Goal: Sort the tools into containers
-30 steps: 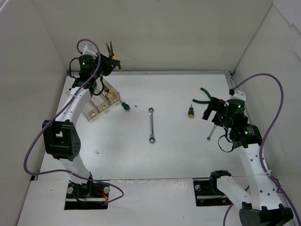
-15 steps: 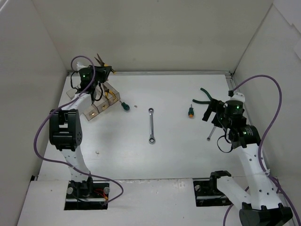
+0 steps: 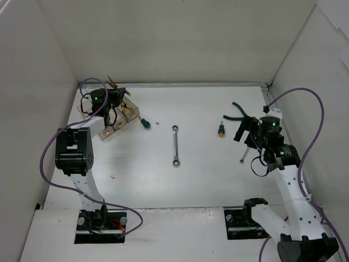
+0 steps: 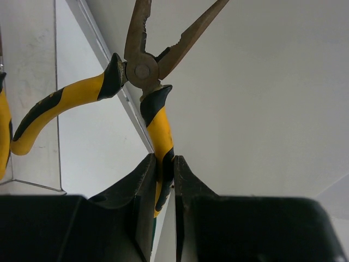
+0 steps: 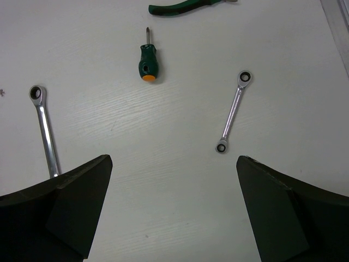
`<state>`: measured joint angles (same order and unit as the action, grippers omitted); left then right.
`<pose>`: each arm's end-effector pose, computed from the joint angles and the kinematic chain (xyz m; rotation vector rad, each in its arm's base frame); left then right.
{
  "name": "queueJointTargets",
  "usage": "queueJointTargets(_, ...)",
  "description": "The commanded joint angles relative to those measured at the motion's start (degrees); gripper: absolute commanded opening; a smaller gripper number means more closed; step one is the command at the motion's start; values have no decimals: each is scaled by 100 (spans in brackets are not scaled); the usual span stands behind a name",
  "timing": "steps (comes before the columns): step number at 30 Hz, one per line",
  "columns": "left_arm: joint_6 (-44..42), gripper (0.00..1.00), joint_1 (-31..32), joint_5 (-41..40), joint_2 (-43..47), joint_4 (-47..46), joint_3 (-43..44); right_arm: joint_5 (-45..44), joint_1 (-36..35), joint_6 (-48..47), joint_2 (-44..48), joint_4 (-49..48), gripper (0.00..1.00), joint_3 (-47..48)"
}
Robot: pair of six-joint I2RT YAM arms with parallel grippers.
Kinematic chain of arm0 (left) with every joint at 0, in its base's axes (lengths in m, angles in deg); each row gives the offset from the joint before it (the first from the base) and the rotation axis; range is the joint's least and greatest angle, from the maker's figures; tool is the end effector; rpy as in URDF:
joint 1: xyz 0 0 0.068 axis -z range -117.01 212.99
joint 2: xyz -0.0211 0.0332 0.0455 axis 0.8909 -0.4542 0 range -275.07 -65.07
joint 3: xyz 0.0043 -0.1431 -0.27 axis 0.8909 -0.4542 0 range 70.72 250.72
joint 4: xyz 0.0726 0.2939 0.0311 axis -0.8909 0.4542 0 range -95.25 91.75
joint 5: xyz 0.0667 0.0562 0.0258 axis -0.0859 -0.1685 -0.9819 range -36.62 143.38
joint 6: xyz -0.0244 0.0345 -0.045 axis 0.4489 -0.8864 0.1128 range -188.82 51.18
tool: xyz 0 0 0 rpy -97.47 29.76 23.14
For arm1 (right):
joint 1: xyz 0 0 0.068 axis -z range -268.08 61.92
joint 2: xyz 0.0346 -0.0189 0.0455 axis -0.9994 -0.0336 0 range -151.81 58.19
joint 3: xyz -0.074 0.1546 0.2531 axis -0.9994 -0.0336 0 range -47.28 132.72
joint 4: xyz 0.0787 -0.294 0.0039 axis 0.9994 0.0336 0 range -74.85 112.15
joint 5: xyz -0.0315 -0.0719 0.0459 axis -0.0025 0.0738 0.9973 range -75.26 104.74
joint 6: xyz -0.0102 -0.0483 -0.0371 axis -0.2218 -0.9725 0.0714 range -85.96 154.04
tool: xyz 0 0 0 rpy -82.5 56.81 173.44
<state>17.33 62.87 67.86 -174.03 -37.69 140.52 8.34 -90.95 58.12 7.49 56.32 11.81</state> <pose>0.4981 -0.0107 0.2444 -1.1185 1.5013 -1.3011 0.2111 0.0055 0.3805 0.4582 2.0934 0.1558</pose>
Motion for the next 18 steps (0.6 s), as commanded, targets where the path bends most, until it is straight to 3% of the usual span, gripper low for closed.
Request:
queueJointTargets(1, 209, 8, -76, -16, 254, -780, 139, -37, 41, 80, 33, -320, 98, -29)
queueJointTargets(18, 402, 24, -234, 345, -318, -1000, 183, -20, 41, 97, 367, -241, 98, -117)
